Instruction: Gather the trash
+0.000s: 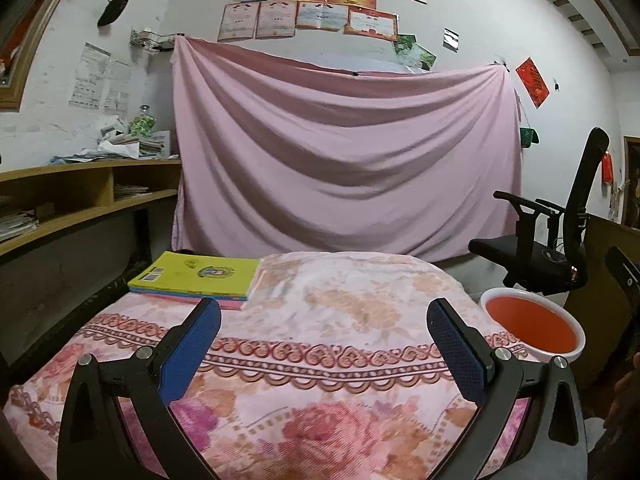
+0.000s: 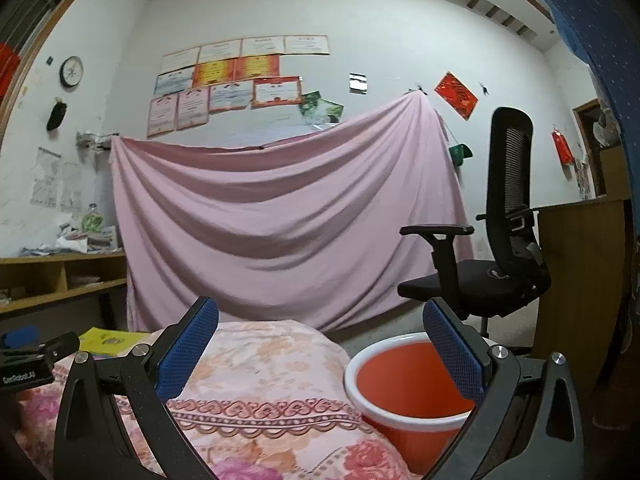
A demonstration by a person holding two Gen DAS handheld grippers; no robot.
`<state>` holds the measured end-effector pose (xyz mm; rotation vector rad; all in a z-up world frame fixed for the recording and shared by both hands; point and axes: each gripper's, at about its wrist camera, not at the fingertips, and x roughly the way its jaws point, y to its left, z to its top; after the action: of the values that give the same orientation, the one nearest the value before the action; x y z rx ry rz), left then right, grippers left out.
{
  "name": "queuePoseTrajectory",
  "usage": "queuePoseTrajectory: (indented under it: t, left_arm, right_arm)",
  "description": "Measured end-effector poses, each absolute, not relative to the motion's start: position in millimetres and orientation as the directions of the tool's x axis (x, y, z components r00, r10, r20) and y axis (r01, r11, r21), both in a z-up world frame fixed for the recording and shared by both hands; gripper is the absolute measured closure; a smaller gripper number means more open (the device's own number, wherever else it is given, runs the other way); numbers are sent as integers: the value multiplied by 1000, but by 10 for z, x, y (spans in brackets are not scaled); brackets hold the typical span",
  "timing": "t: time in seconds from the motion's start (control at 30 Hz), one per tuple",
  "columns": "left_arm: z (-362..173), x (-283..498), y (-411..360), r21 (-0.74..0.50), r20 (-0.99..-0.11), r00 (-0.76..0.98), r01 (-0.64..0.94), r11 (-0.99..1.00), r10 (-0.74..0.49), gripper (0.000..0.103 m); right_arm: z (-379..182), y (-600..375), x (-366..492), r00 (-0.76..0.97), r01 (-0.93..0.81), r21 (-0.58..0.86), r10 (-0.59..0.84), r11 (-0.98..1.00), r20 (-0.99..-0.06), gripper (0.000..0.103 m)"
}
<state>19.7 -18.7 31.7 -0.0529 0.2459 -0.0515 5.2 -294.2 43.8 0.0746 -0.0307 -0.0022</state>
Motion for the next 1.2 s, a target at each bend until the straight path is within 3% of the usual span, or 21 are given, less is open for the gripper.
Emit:
queuePoseTrajectory:
  t: [1.2]
  left_arm:
    - [-73, -97, -101, -30, -230, 973, -7, 1000, -1, 2]
  right_arm:
    - [142, -2498, -52, 992, -100, -13, 98, 995, -78, 0]
